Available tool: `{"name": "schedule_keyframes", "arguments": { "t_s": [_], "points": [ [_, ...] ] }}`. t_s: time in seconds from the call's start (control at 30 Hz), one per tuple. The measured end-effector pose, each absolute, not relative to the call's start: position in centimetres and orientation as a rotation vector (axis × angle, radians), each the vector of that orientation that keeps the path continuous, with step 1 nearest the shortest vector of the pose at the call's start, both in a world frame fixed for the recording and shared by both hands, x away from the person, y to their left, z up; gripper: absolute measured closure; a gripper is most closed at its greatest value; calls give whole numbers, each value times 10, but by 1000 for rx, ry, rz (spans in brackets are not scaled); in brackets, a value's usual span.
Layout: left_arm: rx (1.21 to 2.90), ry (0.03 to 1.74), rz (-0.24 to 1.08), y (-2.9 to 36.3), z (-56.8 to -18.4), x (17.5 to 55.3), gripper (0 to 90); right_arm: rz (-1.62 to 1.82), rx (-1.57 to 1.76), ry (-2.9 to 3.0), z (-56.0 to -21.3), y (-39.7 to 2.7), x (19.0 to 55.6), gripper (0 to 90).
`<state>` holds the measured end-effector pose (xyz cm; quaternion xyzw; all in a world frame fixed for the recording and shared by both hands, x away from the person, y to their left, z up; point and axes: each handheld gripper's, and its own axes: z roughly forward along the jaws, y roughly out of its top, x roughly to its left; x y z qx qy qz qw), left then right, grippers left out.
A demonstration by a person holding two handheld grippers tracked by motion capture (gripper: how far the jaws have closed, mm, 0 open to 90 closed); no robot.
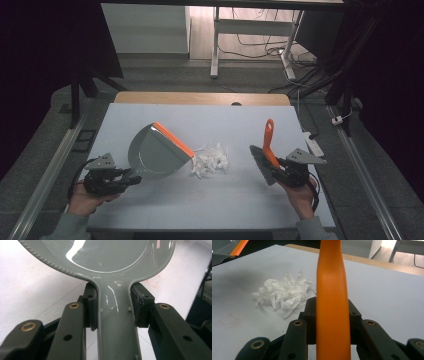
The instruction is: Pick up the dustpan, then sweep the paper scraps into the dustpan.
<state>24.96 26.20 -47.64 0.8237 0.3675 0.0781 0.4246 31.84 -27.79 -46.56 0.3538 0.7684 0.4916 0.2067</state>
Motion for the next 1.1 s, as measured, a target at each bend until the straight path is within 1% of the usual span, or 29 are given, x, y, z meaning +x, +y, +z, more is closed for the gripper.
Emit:
{"name": "schedule_keyframes", "arguments": {
  "t_s": [0.4, 0.77, 1.1],
  "points": [
    [2112, 870, 161, 256, -477, 247, 613, 1373, 977, 2144, -465, -275, 319, 702],
    [2147, 827, 125, 252, -478, 245, 613, 1389, 955, 2148, -462, -265, 321, 703],
    [2146, 801, 75, 256, -481, 243, 613, 1406, 951, 2143, -458, -257, 327, 702]
  ]
}}
